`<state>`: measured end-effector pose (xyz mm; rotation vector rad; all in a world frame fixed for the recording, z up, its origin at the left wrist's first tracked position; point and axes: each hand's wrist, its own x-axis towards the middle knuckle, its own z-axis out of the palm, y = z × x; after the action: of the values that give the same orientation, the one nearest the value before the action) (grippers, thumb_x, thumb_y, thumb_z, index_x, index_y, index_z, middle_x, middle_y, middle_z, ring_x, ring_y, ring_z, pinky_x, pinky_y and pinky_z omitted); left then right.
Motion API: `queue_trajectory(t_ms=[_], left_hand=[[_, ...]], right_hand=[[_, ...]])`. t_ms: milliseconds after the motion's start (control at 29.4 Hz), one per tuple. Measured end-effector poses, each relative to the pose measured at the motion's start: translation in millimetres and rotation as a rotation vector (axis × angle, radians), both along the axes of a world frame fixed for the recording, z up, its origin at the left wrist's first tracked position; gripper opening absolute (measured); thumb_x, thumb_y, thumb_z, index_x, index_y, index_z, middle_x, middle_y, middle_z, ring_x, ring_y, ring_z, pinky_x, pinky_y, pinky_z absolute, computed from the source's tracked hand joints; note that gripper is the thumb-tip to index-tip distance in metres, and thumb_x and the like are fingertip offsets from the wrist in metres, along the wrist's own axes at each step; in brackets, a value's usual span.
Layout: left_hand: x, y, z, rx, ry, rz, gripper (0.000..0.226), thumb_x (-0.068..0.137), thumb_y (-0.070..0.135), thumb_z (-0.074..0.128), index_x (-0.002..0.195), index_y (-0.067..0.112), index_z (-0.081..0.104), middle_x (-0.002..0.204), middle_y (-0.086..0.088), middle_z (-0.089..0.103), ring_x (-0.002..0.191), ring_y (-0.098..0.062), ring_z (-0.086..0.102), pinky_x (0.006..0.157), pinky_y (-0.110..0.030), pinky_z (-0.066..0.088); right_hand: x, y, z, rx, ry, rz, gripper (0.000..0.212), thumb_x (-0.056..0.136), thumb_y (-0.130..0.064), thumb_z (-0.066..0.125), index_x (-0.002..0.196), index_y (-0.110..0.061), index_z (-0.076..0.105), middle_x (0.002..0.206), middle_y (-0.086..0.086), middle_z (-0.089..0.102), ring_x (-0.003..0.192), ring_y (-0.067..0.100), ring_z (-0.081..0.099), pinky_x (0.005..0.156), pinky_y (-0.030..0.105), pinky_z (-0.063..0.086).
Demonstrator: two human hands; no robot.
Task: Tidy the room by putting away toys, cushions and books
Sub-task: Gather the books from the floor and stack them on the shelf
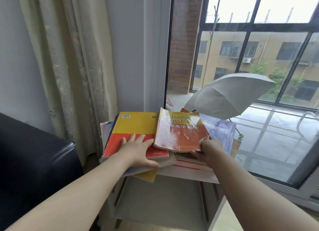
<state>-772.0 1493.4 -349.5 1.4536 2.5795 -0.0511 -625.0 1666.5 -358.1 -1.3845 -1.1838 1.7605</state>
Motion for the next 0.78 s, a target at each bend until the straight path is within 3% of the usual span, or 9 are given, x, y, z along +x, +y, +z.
queue_trajectory(t_ms=[102,204,272,442,577,679,781], left_hand=[[-0.3,-0.4,-4.2,-0.003,0.044,-0.035,0.089,0.077,0.072,0.049,0.149,0.036,0.010,0.159,0.001,0.007,0.146,-0.033,0.002,0.115,-0.058,0.006],[-6.3,-0.3,-1.3,0.087,-0.022,-0.015,0.077,0.081,0.069,0.047,0.146,0.038,0.021,0.157,0.006,0.018,0.146,-0.028,0.010,0.115,-0.056,0.013],[-5.1,-1.6,-2.9,0.046,0.026,-0.032,0.077,0.083,0.064,0.049,0.148,0.036,0.018,0.157,0.006,0.017,0.146,-0.029,0.010,0.115,-0.057,0.013],[-3.6,-0.5,-4.8,0.032,0.035,-0.050,0.069,0.090,0.053,0.046,0.149,0.035,0.016,0.158,0.005,0.014,0.146,-0.030,0.009,0.116,-0.055,0.010],[-5.8,-3.0,2.3,0.156,-0.132,-0.030,0.053,0.095,0.040,0.042,0.146,0.036,0.028,0.153,0.009,0.030,0.144,-0.025,0.019,0.116,-0.056,0.014],[-7.0,-6.7,-2.0,0.259,-0.217,0.016,0.046,0.098,0.031,0.040,0.143,0.037,0.033,0.150,0.008,0.035,0.145,-0.025,0.018,0.116,-0.055,0.011],[-5.9,-11.0,-7.6,0.351,-0.224,0.081,0.055,0.094,0.008,0.037,0.143,0.034,0.035,0.151,0.005,0.036,0.145,-0.022,0.017,0.118,-0.050,0.010]], right_hand=[[1.3,6.4,-2.3,-0.039,-0.057,-0.006,0.026,0.099,-0.007,0.039,0.122,-0.008,0.051,0.103,0.015,0.060,0.069,0.027,0.061,0.035,0.031,0.050],[1.8,5.6,-3.2,-0.015,-0.108,0.041,0.021,0.098,-0.009,0.044,0.117,-0.006,0.051,0.103,0.017,0.063,0.071,0.028,0.066,0.046,0.036,0.056],[4.1,2.9,-3.1,-0.040,-0.090,0.058,0.019,0.098,-0.010,0.045,0.116,-0.006,0.050,0.101,0.017,0.062,0.069,0.027,0.065,0.050,0.039,0.056],[9.4,1.2,1.4,-0.091,-0.038,0.070,0.016,0.099,-0.012,0.044,0.114,-0.010,0.048,0.107,0.016,0.059,0.070,0.027,0.062,0.043,0.037,0.055],[9.7,-0.5,2.6,-0.099,0.038,0.026,0.019,0.095,-0.005,0.048,0.114,-0.010,0.047,0.113,0.016,0.053,0.085,0.030,0.059,0.036,0.034,0.053],[7.5,-9.6,-0.7,-0.043,0.050,0.042,0.022,0.094,-0.005,0.049,0.116,-0.009,0.049,0.110,0.014,0.054,0.074,0.024,0.057,0.034,0.030,0.051],[4.4,-17.2,-2.0,0.001,0.031,0.068,0.025,0.094,-0.009,0.051,0.119,-0.008,0.048,0.107,0.014,0.054,0.069,0.021,0.056,0.034,0.027,0.050]])
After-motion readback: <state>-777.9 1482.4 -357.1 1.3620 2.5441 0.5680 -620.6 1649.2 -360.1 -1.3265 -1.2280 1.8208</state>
